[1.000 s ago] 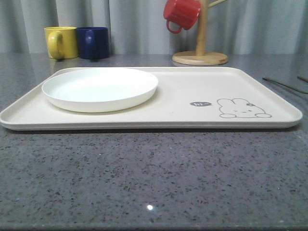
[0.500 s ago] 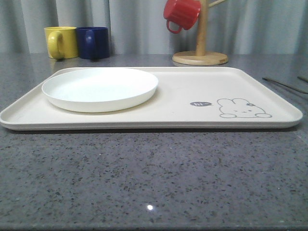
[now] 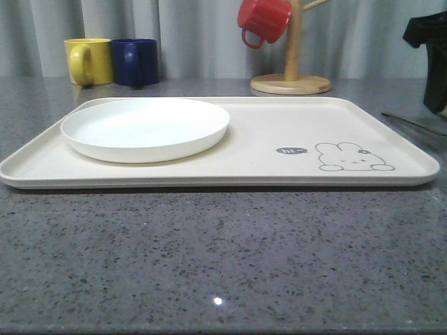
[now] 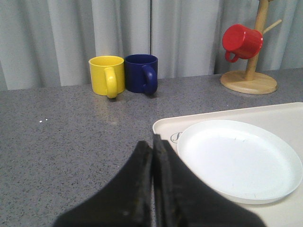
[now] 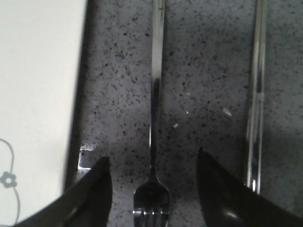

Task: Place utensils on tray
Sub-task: 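Lower the right gripper onto the fork beside the tray and grasp it, then carry the fork onto the tray beside the plate and release it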

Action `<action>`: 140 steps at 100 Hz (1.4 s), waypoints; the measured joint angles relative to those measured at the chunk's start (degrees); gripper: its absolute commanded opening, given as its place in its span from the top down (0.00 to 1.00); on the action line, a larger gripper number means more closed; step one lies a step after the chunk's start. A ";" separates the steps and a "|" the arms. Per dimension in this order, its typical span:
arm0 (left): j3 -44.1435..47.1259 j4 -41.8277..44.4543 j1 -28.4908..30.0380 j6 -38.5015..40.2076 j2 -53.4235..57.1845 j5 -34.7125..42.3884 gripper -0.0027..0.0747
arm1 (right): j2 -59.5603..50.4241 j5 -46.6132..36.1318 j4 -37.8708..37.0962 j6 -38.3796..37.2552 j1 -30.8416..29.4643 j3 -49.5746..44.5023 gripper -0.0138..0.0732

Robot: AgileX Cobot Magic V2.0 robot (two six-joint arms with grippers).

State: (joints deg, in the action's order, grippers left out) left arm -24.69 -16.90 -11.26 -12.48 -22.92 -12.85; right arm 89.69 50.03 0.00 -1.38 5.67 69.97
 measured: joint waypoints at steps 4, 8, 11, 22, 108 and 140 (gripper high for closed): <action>0.00 0.00 0.00 0.00 0.00 0.00 0.99 | 1.15 0.00 0.00 0.00 0.00 0.28 0.36; 0.00 0.00 0.00 0.00 0.00 0.00 0.99 | 2.13 0.00 0.00 0.00 0.00 0.36 0.36; 0.00 0.00 0.00 0.00 0.00 0.00 0.99 | 2.72 0.00 0.00 0.00 0.00 0.30 0.36; 0.00 0.00 0.00 0.00 0.00 0.00 0.99 | 4.44 0.00 0.00 0.00 0.00 0.30 0.36; 0.00 0.00 0.00 0.00 0.00 0.00 0.99 | 5.31 3.70 0.00 -4.13 0.40 4.72 0.85; 0.00 0.00 0.00 0.00 0.00 0.00 0.99 | 1.63 5.41 -0.38 -14.64 10.74 10.04 0.85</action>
State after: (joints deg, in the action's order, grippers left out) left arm -24.69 -16.90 -11.26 -12.48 -22.92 -12.85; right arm 91.32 55.45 -0.38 -16.02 16.41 80.01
